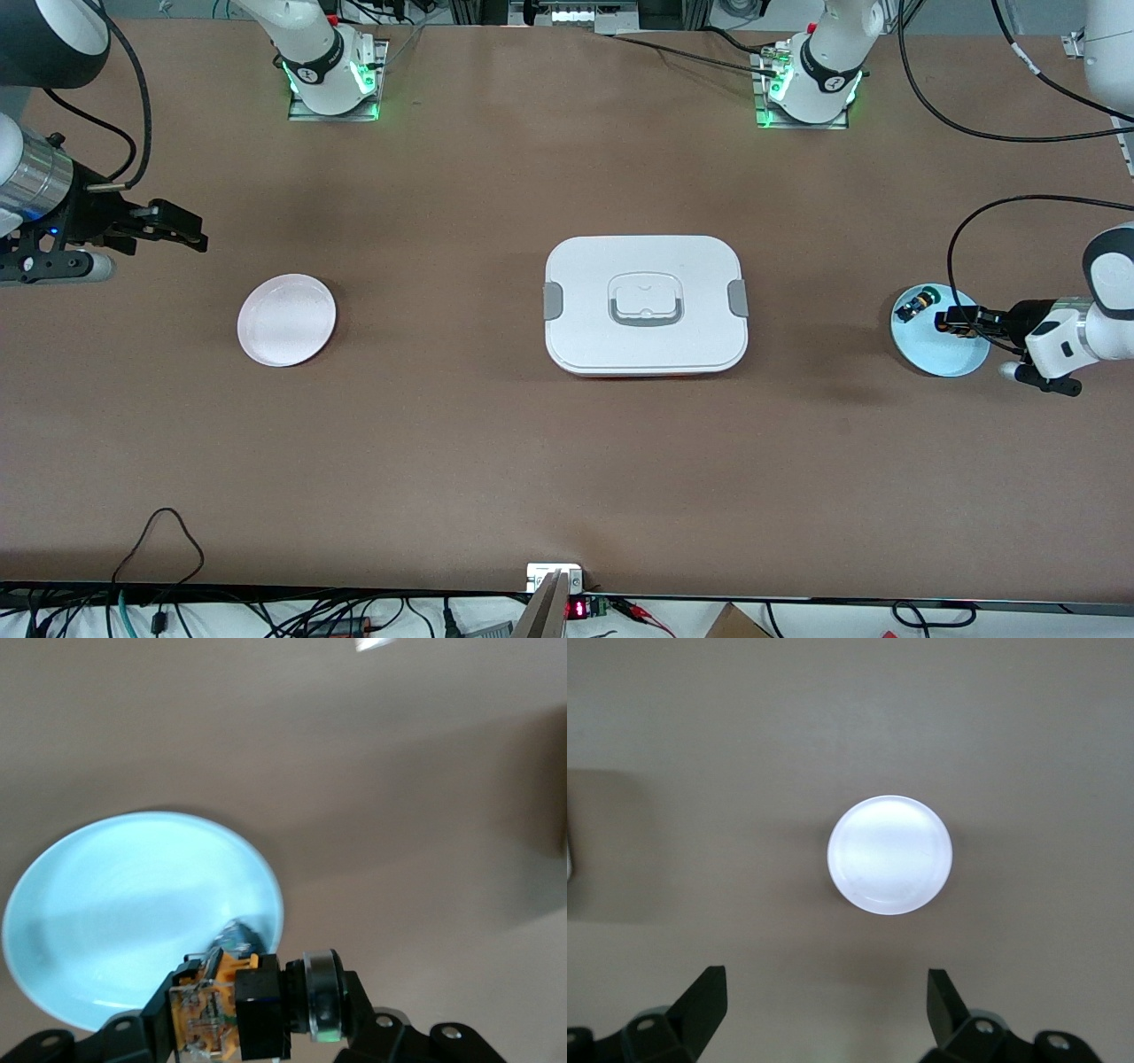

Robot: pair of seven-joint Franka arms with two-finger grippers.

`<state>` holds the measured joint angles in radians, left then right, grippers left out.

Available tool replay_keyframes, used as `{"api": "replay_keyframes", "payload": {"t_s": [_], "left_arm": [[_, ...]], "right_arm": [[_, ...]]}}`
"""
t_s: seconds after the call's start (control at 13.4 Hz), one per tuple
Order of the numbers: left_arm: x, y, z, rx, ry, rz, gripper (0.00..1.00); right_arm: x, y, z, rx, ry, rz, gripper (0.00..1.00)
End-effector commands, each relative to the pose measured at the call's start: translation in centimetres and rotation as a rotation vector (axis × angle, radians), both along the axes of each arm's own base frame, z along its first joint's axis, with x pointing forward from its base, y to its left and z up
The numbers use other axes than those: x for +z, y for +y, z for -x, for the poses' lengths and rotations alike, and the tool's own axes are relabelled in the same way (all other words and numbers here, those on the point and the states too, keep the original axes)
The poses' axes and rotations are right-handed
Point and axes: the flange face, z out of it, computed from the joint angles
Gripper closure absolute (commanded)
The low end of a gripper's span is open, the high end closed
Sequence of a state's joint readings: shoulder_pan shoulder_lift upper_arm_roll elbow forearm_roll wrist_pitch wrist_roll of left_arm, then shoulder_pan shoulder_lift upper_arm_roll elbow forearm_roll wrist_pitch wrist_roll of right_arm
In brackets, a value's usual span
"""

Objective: Transfer orange switch to right arm and place
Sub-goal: 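Lift the switch with the left gripper while the right gripper reaches over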

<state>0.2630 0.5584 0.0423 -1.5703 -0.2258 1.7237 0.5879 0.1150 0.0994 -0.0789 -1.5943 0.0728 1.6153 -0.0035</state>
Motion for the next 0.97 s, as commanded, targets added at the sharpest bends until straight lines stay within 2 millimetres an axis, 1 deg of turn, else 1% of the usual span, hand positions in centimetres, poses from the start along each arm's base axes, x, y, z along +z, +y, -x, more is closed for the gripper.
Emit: {"api": "replay_keyframes", "payload": {"t_s": [0.0, 0.07, 0.15, 0.3, 0.37, 0.45, 0.52, 0.6, 0.67, 0.74, 0.82, 0.89], "left_arm": [[3.0, -2.6, -0.8, -0.051, -0.022, 0.187, 0.71], [3.7, -4.8, -1.2, -0.060, -0.036, 0.276, 0.71], [4.4, -7.4, -1.6, -0.075, -0.048, 0.360, 0.71], [5.9, -11.6, -2.1, -0.093, -0.083, 0.570, 0.71], [6.5, -13.3, -2.5, -0.117, -0.127, 0.665, 0.72], [7.0, -15.6, -2.9, -0.167, -0.192, 0.771, 0.72], [7.3, -18.7, -3.1, -0.244, -0.262, 0.865, 0.74], [7.8, -21.3, -3.4, -0.295, -0.324, 0.952, 0.74], [7.7, -24.1, -3.7, -0.318, -0.383, 1.027, 0.74], [8.1, -27.1, -3.9, -0.348, -0.432, 1.082, 0.74], [8.7, -30.9, -3.8, -0.390, -0.491, 1.131, 0.73], [8.9, -35.2, -3.5, -0.447, -0.567, 1.188, 0.71]], "right_arm": [[-0.9, 0.7, -0.6, 0.013, 0.021, -0.064, 0.00], [-1.6, 1.4, -0.7, 0.018, 0.041, -0.124, 0.00], [-2.2, 2.3, -1.0, 0.001, 0.058, -0.223, 0.00], [-3.2, 3.5, -1.4, -0.017, 0.088, -0.341, 0.00], [-3.3, 4.4, -1.3, -0.010, 0.092, -0.381, 0.00], [-3.3, 5.4, -1.4, -0.002, 0.087, -0.432, 0.00], [-3.7, 6.4, -1.8, -0.020, 0.098, -0.523, 0.00], [-4.3, 7.4, -2.1, -0.058, 0.123, -0.662, 0.00], [-5.5, 8.0, -2.1, -0.102, 0.157, -0.773, 0.00], [-6.8, 8.4, -1.9, -0.151, 0.184, -0.862, 0.00], [-7.4, 8.9, -1.9, -0.196, 0.202, -0.953, 0.00], [-8.7, 9.5, -2.2, -0.242, 0.223, -1.027, 0.00]]}}
